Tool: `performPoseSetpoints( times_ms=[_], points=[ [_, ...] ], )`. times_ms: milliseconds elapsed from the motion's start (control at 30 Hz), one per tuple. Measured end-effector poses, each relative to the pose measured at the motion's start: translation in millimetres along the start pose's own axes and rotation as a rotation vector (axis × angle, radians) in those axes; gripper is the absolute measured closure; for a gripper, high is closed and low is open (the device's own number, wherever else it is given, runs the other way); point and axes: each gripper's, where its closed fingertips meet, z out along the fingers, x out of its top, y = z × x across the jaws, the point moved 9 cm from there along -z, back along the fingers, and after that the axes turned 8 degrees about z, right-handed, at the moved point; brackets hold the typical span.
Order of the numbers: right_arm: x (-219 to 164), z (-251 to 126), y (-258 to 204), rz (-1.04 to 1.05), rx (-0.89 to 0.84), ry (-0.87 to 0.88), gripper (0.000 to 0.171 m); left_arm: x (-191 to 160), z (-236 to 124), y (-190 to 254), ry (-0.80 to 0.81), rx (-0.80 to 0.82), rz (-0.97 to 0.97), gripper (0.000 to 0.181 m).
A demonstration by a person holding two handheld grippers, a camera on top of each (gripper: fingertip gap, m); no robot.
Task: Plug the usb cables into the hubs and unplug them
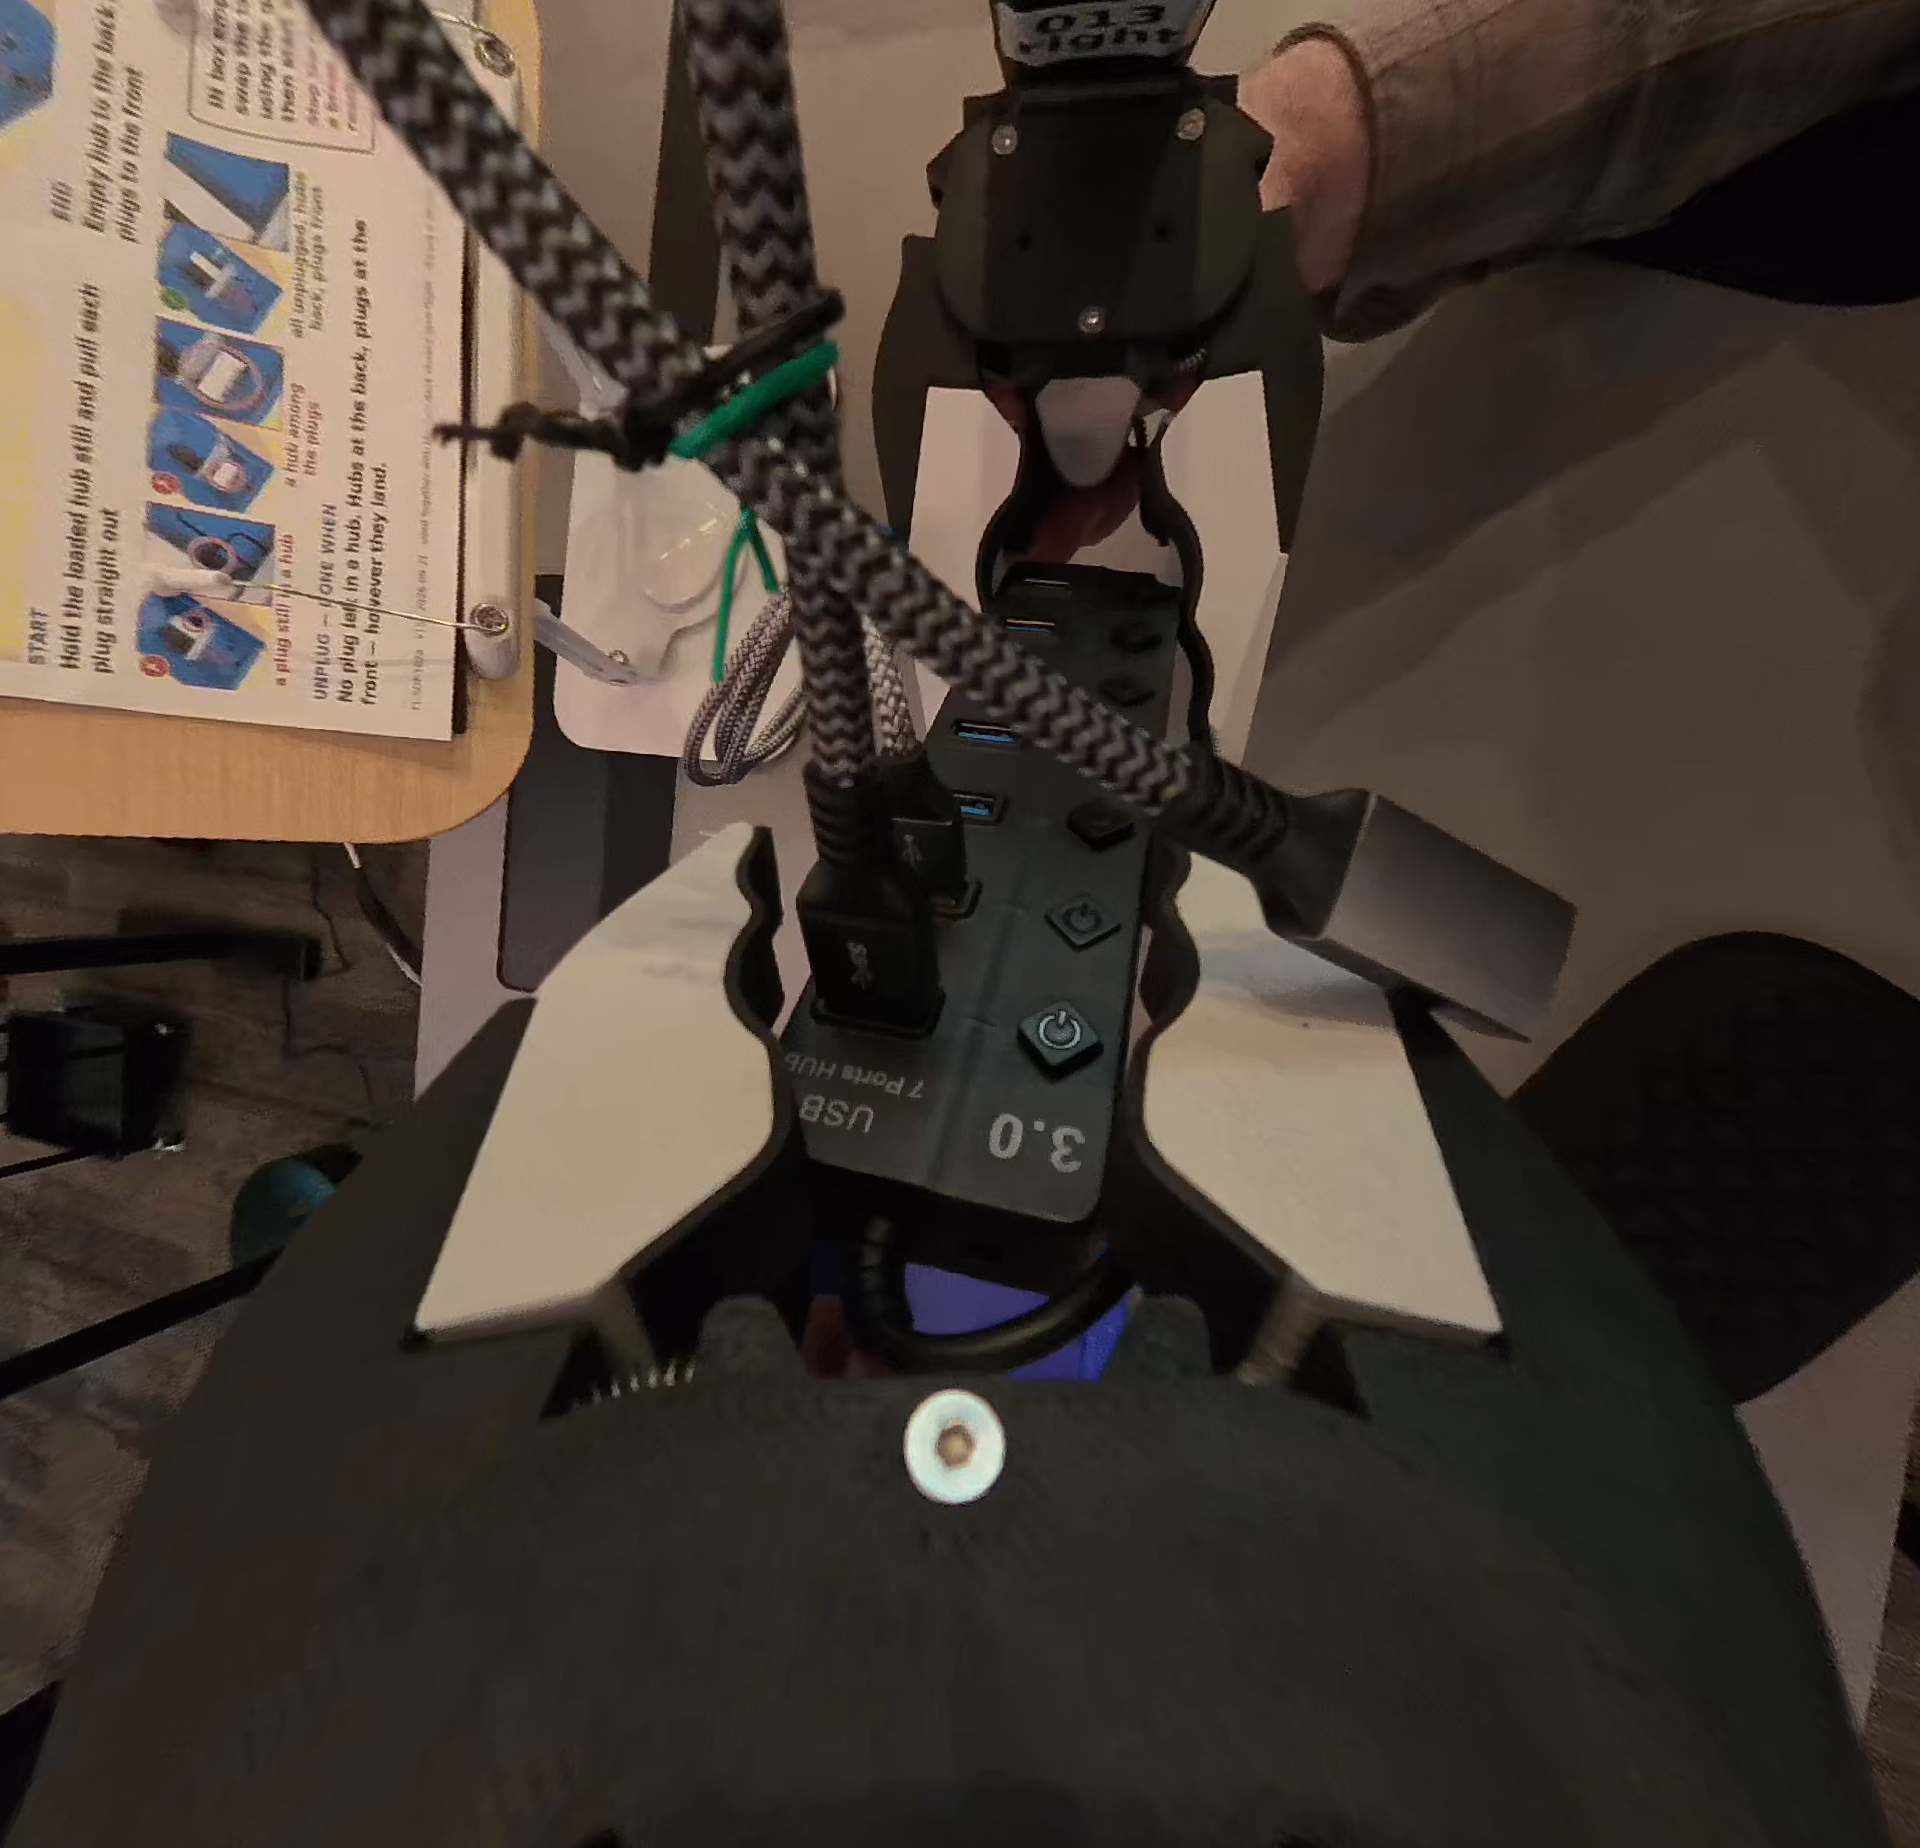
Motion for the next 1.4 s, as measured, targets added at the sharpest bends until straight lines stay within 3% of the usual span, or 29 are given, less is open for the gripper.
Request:
performPoseSetpoints(
  times_ms=[200,567,800,867,1000,1100,1400],
  points=[
    [-6,6,0,0.004,-0.004,0.026,0.109,5,1,0,-0.051,-0.012,0.032,0.115],
    [-1,14,-2,0.036,-0.057,0.104,0.109,54,14,-3,-0.172,-0.053,0.134,0.121],
    [7,6,0,0.065,-0.051,0.214,0.109,59,-6,-15,-0.22,0.032,0.136,0.08],
    [11,5,-2,0.058,-0.05,0.237,0.109,54,-10,-17,-0.223,0.006,0.087,0.075],
    [15,5,-5,0.057,-0.049,0.27,0.109,37,-6,-12,-0.214,-0.056,0.038,0.078],
    [12,9,-6,0.062,-0.052,0.27,0.109,28,-2,-8,-0.169,-0.115,-0.045,0.092],
    [11,7,-5,0.081,-0.039,0.287,0.109,34,-2,-8,-0.118,-0.03,0.014,0.102]
  ],
)
